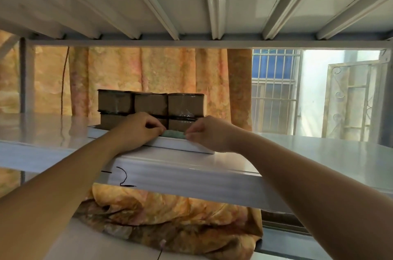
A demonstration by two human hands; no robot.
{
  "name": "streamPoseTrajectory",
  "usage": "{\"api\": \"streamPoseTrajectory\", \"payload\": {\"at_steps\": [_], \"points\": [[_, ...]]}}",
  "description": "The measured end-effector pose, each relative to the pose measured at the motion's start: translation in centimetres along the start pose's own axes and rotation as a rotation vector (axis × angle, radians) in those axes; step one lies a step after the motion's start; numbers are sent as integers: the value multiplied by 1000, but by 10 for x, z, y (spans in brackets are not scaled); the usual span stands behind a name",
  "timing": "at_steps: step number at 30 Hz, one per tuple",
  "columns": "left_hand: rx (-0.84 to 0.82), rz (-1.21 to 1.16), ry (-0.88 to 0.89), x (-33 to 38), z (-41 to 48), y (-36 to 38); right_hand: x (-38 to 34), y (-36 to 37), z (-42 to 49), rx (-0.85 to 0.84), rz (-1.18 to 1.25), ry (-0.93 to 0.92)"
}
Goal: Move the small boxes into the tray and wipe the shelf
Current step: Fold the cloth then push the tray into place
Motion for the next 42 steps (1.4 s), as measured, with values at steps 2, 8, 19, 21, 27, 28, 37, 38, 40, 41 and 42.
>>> {"api": "streamPoseTrajectory", "payload": {"at_steps": [2, 8, 19, 21, 27, 28, 37, 38, 40, 41, 42], "points": [[-70, 51, 39, -1, -3, 1, 4, 2, -3, -48, -2, -3], [-122, 184, 72, -3, -1, 5, 12, -1, -4, -69, -109, 16], [-268, 183, 193, 65, 5, 49, 74, -31, -38, -37, -15, 199], [-295, 186, 223, 80, 8, 62, 88, -39, -51, -24, -17, 234], [-336, 281, 333, 132, 20, 101, 127, -63, -91, -8, -131, 319], [-330, 318, 357, 141, 21, 108, 132, -66, -98, -3, -147, 326], [-286, 442, 429, 174, 27, 143, 171, -74, -133, 64, -155, 318], [-280, 447, 435, 173, 27, 143, 172, -74, -133, 83, -144, 321], [-278, 455, 440, 169, 25, 144, 174, -74, -133, 113, -126, 324], [-279, 460, 441, 168, 24, 144, 174, -74, -133, 119, -118, 321], [-276, 466, 443, 167, 23, 144, 174, -74, -133, 120, -114, 314]]}}
Point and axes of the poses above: each hand's wrist, its own z-axis towards the middle knuckle, its own y-axis out of the palm, x = y × z, the point moved 5 cm from there along z, towards the middle knuckle, and after that the axes turned 4 degrees about -z, right-handed, at the moved point
